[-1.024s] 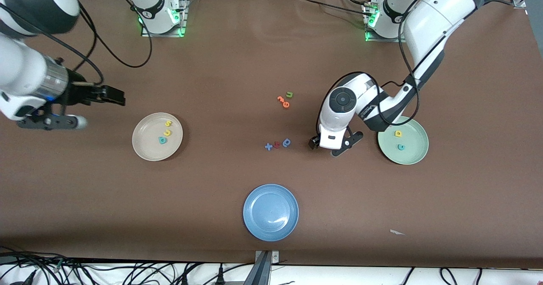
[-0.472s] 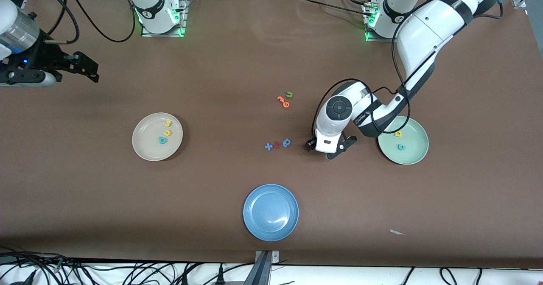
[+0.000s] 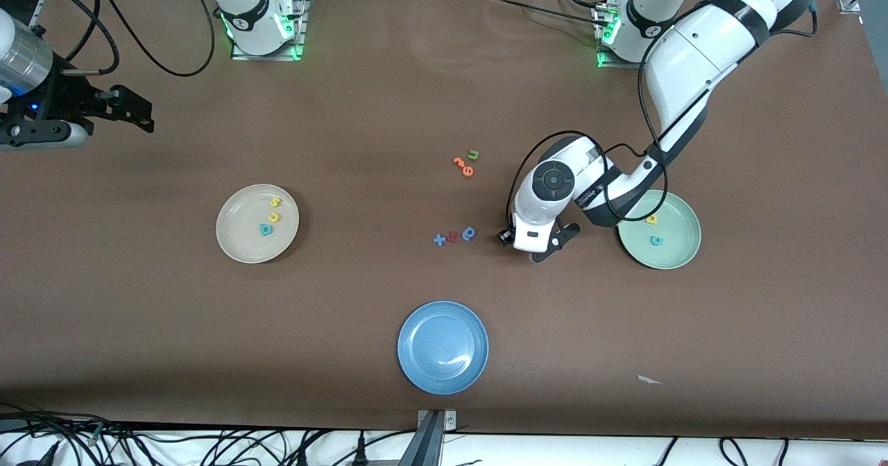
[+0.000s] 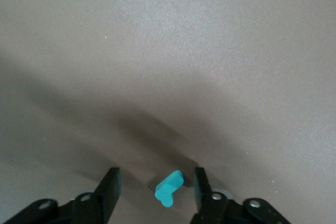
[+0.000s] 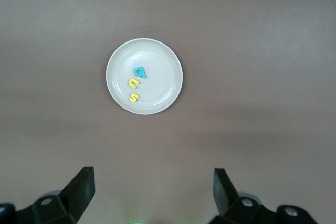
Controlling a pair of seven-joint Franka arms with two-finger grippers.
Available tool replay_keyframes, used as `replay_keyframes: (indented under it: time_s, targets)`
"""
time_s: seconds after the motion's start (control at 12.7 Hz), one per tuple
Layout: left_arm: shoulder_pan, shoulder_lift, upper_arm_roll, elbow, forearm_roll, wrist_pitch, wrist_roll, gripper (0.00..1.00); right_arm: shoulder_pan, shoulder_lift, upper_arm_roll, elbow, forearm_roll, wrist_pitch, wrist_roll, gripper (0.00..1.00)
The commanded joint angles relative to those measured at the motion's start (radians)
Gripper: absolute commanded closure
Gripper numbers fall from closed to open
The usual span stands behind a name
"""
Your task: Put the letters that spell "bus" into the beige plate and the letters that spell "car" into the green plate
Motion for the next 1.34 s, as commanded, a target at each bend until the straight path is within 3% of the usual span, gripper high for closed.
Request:
replay_keyframes:
  time_s: [0.0, 0.16, 0.39, 0.79, 1.18, 1.26]
  targets:
    - [-0.017, 0.012, 0.004, 0.03, -0.04, -0.005, -0.006, 0.37, -0.023, 0.018, 0.021, 0.035, 0.002, -0.022, 0.023, 0.0]
    - [-0.026, 0.015, 0.006, 0.044, -0.043, -0.006, -0.006, 0.41, -0.019, 0.018, 0.023, 0.038, -0.003, -0.016, 0.026, 0.0]
    - [-0.026, 0.021, 0.007, 0.047, -0.054, -0.005, -0.005, 0.57, -0.013, 0.018, 0.024, 0.038, 0.002, -0.016, 0.025, 0.0]
    - [-0.024, 0.035, 0.007, 0.047, -0.051, -0.006, 0.006, 0.65, -0.019, 0.024, 0.02, 0.04, 0.003, -0.018, 0.025, 0.0]
    - [-0.012, 0.032, 0.007, 0.049, -0.052, -0.006, 0.012, 0.99, -0.019, 0.024, 0.02, 0.04, 0.003, -0.022, 0.026, 0.0]
    - [-0.01, 0.03, 0.007, 0.049, -0.052, -0.006, 0.014, 1.0, -0.019, 0.024, 0.02, 0.04, 0.003, -0.022, 0.026, 0.0]
